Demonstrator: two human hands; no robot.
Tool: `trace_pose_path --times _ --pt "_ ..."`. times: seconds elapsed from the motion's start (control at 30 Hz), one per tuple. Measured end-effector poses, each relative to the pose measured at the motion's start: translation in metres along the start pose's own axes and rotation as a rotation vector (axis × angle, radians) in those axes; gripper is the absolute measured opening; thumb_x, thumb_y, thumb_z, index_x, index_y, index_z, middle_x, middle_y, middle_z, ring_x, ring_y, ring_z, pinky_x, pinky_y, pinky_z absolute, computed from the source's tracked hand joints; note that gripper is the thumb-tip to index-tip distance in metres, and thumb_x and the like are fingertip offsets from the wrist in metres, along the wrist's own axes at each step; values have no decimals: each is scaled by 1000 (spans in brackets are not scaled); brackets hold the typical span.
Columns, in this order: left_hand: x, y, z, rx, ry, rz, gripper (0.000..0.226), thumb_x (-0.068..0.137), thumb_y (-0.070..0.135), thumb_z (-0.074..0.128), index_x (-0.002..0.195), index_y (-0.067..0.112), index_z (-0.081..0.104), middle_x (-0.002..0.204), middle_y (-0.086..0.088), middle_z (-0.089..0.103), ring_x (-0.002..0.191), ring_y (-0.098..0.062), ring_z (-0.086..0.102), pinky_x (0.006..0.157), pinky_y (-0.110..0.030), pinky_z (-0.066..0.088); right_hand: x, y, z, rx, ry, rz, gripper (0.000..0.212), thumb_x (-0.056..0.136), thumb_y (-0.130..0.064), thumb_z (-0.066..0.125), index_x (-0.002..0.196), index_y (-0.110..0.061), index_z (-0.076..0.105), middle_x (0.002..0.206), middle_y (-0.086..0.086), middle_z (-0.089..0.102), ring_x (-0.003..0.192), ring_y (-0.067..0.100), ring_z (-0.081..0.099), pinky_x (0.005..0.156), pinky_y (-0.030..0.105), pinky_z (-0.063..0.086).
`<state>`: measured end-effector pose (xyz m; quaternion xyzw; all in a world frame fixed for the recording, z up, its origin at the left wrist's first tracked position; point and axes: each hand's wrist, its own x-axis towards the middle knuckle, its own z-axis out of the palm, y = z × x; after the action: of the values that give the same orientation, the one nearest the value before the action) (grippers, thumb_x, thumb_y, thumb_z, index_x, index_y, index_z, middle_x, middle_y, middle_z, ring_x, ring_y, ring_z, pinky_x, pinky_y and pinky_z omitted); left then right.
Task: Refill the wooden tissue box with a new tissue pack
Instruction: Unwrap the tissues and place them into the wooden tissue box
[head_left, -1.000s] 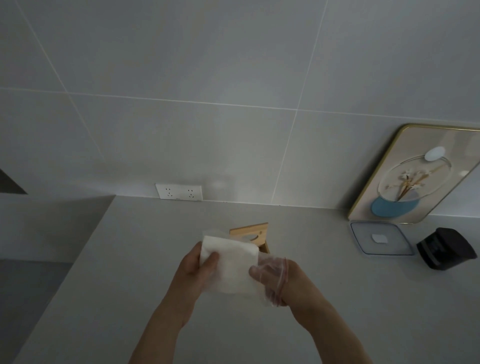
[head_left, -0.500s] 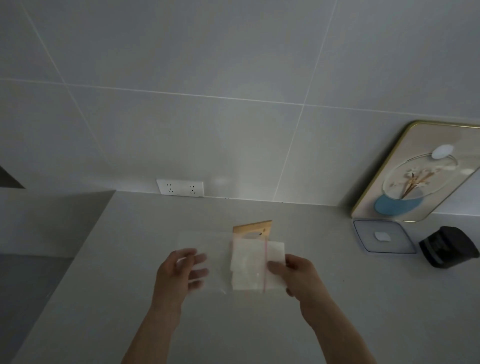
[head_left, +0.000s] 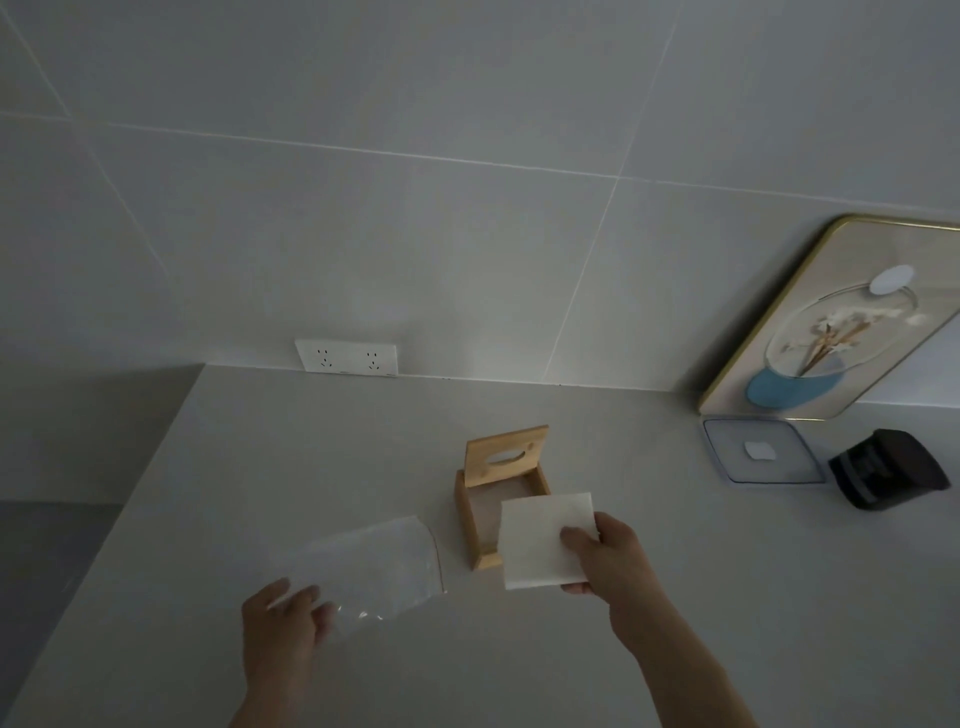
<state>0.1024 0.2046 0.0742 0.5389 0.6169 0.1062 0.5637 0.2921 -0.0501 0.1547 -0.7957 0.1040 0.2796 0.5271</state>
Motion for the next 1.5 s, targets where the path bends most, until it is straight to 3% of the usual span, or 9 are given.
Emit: trace_pose_path --times 0.1,0.13,0.37,0.57,0.83,0.93,1.1,1.23,1.5 --pt "-6 1 4 256 202 -17 56 87 16 71 135 -4 51 136 -30 53 120 -37 61 99 -52 47 9 2 1 -18 -25 11 21 96 -10 57 115 -8 64 103 10 69 95 30 67 64 38 61" --pt "-11 5 8 339 305 40 57 86 16 72 135 -5 52 136 -32 52 125 -46 53 103 -56 43 12 1 2 -19 -34 15 21 96 -9 56 115 -8 64 104 10 69 95 31 68 64 38 61" --pt "-45 46 94 294 -47 465 20 89 11 68 103 25 61 104 -5 71 88 -23 71 79 -37 55 44 -9 5 -12 -127 95 22 95 -7 52 112 -6 66 99 14 70 88 31 68 56 33 58" --pt "-43 62 164 382 -220 320 29 91 24 66 113 25 46 114 4 67 105 -22 68 80 -34 52 70 -9 7 -69 -177 128 24 94 -9 49 110 -7 68 98 13 71 88 30 69 52 30 57" --pt "-43 59 171 441 -252 417 29 97 27 57 125 31 56 108 14 68 86 -11 66 80 -38 60 74 1 9 -57 -141 85 18 92 -8 51 93 -11 69 98 14 72 90 30 69 58 39 61" --pt "-52 59 172 444 -278 448 31 101 35 54 131 27 53 108 17 62 89 -7 59 70 -22 47 67 3 11 -47 -53 95 17 91 -11 51 93 -7 67 99 17 71 94 34 68 71 51 64" --pt "-55 54 165 338 -209 391 34 98 36 59 128 23 50 114 12 61 96 -15 64 81 -29 45 54 3 15 -6 -15 111 16 91 -10 51 95 -7 66 99 15 69 94 33 66 73 54 64" --pt "-58 45 152 281 -78 530 13 94 17 59 106 23 57 109 3 67 101 -19 67 73 -27 47 51 2 24 39 -67 123 21 90 -9 50 99 -10 68 101 13 71 93 31 68 67 48 65" --pt "-60 27 148 636 -192 950 39 79 51 64 113 33 64 138 5 53 131 -15 48 104 -36 46 54 6 42 -201 99 -24 31 83 -4 58 106 -23 53 93 -1 64 90 27 66 80 42 59"
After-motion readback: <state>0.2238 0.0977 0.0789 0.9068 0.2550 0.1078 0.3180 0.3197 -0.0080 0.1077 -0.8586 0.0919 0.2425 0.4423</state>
